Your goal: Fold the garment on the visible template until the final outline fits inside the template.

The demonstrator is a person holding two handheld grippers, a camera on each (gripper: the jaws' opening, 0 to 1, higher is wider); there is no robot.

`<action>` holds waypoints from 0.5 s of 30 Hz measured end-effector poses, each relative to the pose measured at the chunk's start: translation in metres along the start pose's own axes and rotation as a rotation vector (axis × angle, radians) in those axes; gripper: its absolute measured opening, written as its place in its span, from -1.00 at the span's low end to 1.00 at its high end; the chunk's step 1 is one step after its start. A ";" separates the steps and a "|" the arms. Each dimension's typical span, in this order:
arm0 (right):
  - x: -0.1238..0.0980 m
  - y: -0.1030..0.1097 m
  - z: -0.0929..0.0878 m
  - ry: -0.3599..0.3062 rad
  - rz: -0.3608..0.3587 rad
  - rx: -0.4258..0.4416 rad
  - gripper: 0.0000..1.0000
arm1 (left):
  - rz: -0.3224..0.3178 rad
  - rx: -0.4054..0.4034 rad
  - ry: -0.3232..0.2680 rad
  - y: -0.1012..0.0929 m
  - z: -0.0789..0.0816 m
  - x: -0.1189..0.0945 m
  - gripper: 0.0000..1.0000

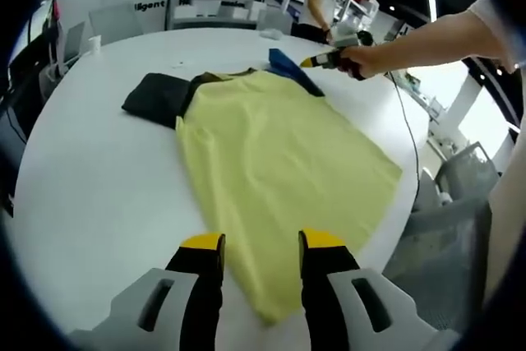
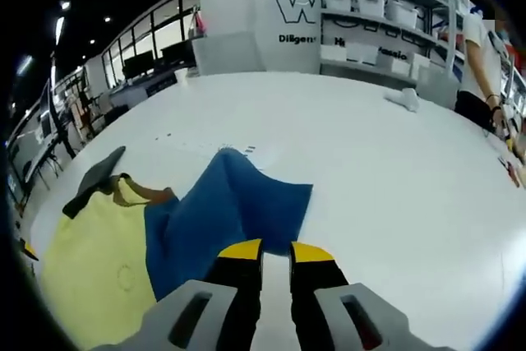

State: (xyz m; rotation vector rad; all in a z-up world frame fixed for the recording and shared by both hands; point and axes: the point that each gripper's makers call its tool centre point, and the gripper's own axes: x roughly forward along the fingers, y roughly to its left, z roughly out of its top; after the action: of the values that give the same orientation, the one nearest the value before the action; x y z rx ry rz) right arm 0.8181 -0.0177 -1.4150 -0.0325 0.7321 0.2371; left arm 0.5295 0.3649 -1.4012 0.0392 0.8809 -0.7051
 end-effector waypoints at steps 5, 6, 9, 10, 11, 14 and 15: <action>0.008 -0.004 -0.005 0.025 -0.021 0.011 -0.89 | 0.008 -0.005 0.005 0.000 -0.001 0.000 -0.32; 0.009 -0.004 -0.007 0.034 -0.023 0.008 -0.89 | 0.009 -0.006 0.005 0.000 -0.001 0.000 -0.32; 0.013 -0.006 -0.007 0.034 -0.023 0.016 -0.88 | 0.012 -0.007 0.003 0.000 -0.001 0.001 -0.32; 0.014 -0.007 -0.008 0.040 -0.026 0.013 -0.87 | 0.013 -0.006 0.004 0.000 0.000 0.001 -0.32; 0.015 -0.008 -0.008 0.043 -0.028 0.006 -0.88 | 0.015 -0.007 0.004 0.000 0.000 0.001 -0.32; 0.019 -0.011 -0.010 0.055 -0.037 0.000 -0.88 | 0.021 -0.008 0.005 0.000 0.000 0.000 -0.32; 0.020 -0.012 -0.010 0.056 -0.037 0.001 -0.88 | 0.022 -0.008 0.007 0.000 0.000 0.000 -0.32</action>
State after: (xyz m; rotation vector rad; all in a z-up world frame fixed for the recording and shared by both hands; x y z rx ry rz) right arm 0.8286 -0.0265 -1.4362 -0.0517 0.7869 0.2007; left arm 0.5293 0.3648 -1.4016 0.0441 0.8884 -0.6810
